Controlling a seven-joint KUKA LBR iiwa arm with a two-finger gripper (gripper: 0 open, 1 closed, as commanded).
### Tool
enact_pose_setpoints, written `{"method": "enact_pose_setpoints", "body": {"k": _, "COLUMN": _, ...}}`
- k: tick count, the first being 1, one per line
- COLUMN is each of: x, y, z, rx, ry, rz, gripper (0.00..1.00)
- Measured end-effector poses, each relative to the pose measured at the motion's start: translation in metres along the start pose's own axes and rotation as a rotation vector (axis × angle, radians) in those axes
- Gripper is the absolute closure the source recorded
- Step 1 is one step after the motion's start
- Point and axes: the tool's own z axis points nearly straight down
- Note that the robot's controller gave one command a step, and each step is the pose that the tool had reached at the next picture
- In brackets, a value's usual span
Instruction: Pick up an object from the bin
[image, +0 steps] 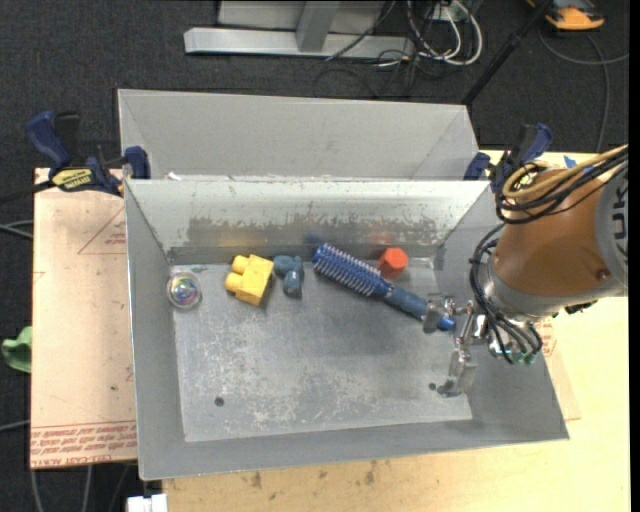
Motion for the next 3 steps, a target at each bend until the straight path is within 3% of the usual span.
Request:
{"method": "enact_pose_setpoints", "body": {"k": 1, "x": -0.059, "y": -0.031, "z": 0.028, "rx": 0.003, "ry": -0.013, "rz": -0.006, "gripper": 0.00}}
{"method": "enact_pose_setpoints", "body": {"k": 2, "x": -0.067, "y": -0.044, "z": 0.079, "rx": -0.001, "ry": -0.016, "rz": 0.089, "gripper": 0.00}}
{"method": "enact_pose_setpoints", "body": {"k": 3, "x": -0.067, "y": -0.045, "z": 0.077, "rx": 0.002, "ry": -0.015, "rz": 0.088, "gripper": 1.00}}
